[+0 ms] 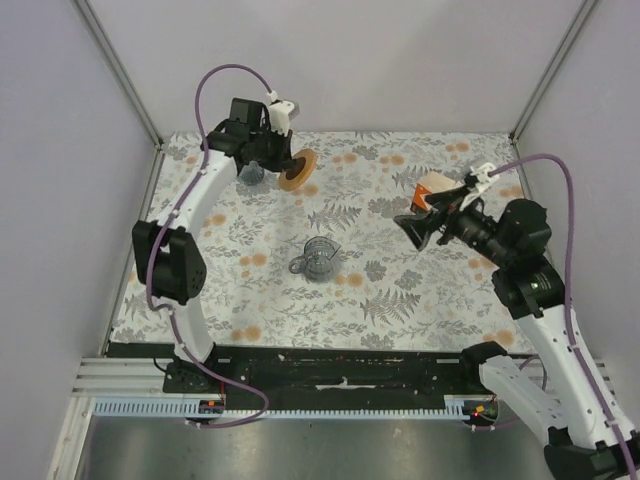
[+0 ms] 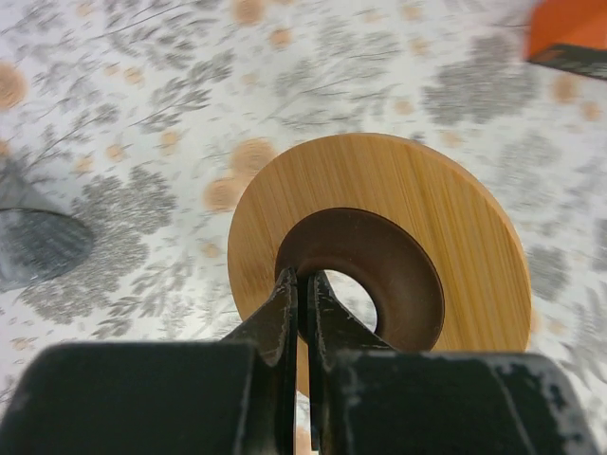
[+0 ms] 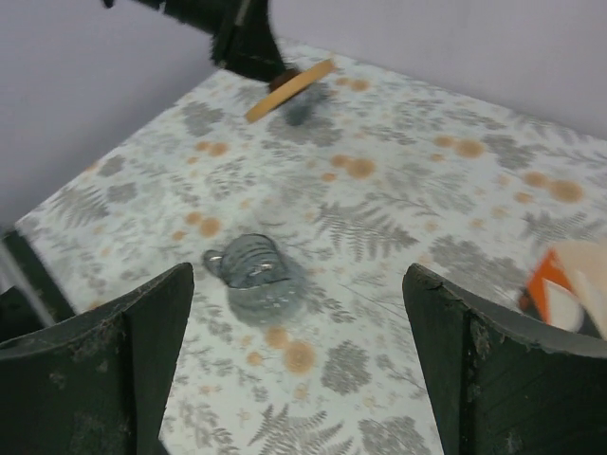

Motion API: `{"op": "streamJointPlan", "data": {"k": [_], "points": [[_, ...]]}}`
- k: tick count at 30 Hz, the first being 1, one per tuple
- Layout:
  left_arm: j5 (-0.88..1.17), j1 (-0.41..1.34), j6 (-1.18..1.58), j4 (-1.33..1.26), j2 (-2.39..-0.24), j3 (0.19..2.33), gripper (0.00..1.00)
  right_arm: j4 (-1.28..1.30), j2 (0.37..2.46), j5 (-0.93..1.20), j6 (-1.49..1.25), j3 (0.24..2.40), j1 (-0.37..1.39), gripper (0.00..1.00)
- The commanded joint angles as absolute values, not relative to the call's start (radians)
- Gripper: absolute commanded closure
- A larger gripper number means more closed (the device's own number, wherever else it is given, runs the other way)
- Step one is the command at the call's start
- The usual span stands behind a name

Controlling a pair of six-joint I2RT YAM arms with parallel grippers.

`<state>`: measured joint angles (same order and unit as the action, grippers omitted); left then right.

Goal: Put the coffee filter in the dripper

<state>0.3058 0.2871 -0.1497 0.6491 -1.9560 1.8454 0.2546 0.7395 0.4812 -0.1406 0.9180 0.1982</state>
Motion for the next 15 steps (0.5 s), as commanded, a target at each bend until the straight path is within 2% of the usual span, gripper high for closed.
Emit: {"op": "streamJointPlan", "data": {"k": [1,6,10,15], "points": [[0.619,0.288,-0.084,0.675,-1.795,1.773,0.98,0.160,0.828,0.506,-0.087,1.020,0.418,0.02],[0.849,0.291,-0.198,0.840,-1.654,1.741,0.98,0.235,0.883,0.609,0.338,1.123,0.555,0.02],[1.003,0.311,-0.343,1.007,-1.550,1.701,0.98,0.282,0.937,0.690,0.503,1.167,0.561,0.02],[1.026,0.359,-0.446,1.124,-1.453,1.646,0.98,0.363,1.052,0.791,0.566,1.285,0.578,0.04]]}}
